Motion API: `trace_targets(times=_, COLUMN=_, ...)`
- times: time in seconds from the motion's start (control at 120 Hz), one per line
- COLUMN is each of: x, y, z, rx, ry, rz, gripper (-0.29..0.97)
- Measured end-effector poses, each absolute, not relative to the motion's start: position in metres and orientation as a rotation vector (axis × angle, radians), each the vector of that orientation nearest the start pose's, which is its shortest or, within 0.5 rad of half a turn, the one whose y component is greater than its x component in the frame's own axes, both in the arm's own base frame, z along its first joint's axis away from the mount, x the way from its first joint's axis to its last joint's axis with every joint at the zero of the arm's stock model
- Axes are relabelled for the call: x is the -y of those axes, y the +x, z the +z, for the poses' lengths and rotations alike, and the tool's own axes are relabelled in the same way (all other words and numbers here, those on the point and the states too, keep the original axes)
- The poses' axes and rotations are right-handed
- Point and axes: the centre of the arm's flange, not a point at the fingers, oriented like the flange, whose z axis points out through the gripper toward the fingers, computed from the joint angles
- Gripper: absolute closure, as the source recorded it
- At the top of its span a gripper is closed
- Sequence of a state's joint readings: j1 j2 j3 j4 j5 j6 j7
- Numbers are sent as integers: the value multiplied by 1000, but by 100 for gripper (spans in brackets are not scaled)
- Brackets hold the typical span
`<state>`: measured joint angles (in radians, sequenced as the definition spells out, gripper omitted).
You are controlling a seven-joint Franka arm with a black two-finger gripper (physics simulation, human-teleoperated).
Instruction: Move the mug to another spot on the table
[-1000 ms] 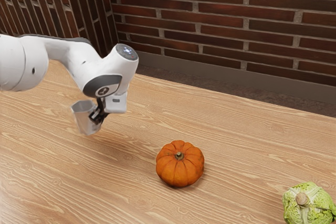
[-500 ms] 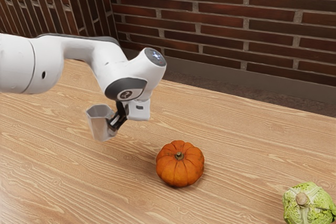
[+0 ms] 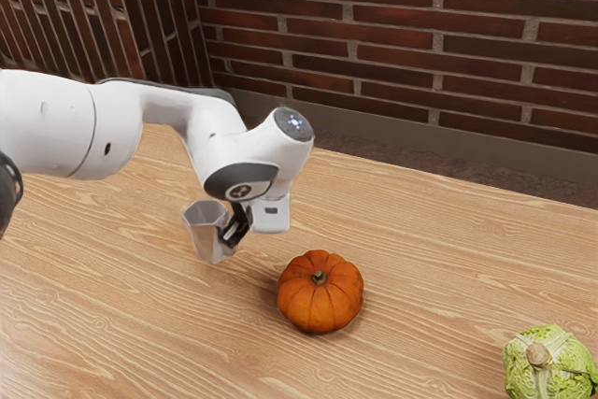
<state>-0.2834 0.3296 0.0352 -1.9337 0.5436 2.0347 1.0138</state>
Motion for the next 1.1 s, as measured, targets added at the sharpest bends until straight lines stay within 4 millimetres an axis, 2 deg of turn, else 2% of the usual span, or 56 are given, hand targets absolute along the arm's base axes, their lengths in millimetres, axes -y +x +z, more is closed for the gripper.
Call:
trace_targets(times=0.125, x=121, y=573, z=286, rx=-1956, ry=-1952, rz=516, gripper=71)
trace_targets(times=0.408, x=125, y=576, z=271, rx=-1948, ry=-1965, rz=443, gripper=71)
trace_targets(times=0.558, x=118, y=577, z=269, rx=-1922, ry=-2003, rz=438, gripper=39)
trace_targets(times=0.683, x=118, y=577, z=268, rx=-1912, ry=-2015, rz=434, gripper=22)
trace_targets(times=0.858, x=117, y=577, z=268, rx=-1902, ry=-2026, rz=429, gripper=11)
trace_targets(times=1.1, x=123, y=579, z=276, rx=-1894, ry=-2068, rz=386, gripper=5)
